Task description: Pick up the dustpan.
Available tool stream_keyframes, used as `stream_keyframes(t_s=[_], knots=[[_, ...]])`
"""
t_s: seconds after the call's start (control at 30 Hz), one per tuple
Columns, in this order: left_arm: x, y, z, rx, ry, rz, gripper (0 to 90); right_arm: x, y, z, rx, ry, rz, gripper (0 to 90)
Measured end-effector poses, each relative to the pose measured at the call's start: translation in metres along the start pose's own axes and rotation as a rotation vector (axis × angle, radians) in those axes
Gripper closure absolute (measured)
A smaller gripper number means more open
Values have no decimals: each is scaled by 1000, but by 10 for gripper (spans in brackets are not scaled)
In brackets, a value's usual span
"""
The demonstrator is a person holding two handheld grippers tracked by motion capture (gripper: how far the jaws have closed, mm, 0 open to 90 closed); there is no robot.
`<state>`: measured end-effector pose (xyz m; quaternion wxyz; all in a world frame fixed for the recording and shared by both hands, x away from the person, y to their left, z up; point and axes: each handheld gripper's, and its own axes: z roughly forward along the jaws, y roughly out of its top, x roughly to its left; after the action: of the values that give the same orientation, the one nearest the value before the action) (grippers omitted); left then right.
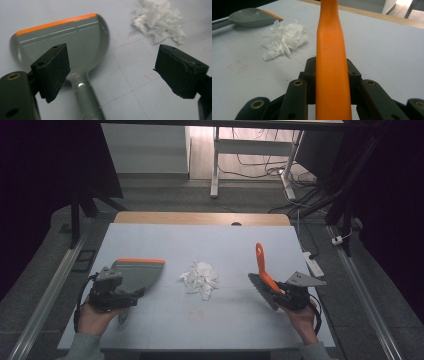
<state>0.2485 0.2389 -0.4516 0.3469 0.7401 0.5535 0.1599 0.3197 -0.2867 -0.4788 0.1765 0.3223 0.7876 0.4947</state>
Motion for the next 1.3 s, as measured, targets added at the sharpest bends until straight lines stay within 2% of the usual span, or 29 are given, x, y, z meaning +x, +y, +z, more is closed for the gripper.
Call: stream_keyframes(t_s=[0.17,0.37,0.7,0.9,1.13,1.3], knots=[[11,-3,-3,52,37,-64,115,1,0,0,2,-1,-1,699],[20,-6,0,114,40,-119,109,2,0,2,6,1,-5,699],[30,-13,18,193,62,-159,104,3,-1,3,18,6,-9,698],[32,-18,36,244,44,-193,97,4,-1,5,21,8,-11,699],[31,-21,50,287,30,-189,105,5,-2,5,28,4,-16,698],[31,-22,57,297,31,-195,116,5,-2,6,33,3,-22,699]])
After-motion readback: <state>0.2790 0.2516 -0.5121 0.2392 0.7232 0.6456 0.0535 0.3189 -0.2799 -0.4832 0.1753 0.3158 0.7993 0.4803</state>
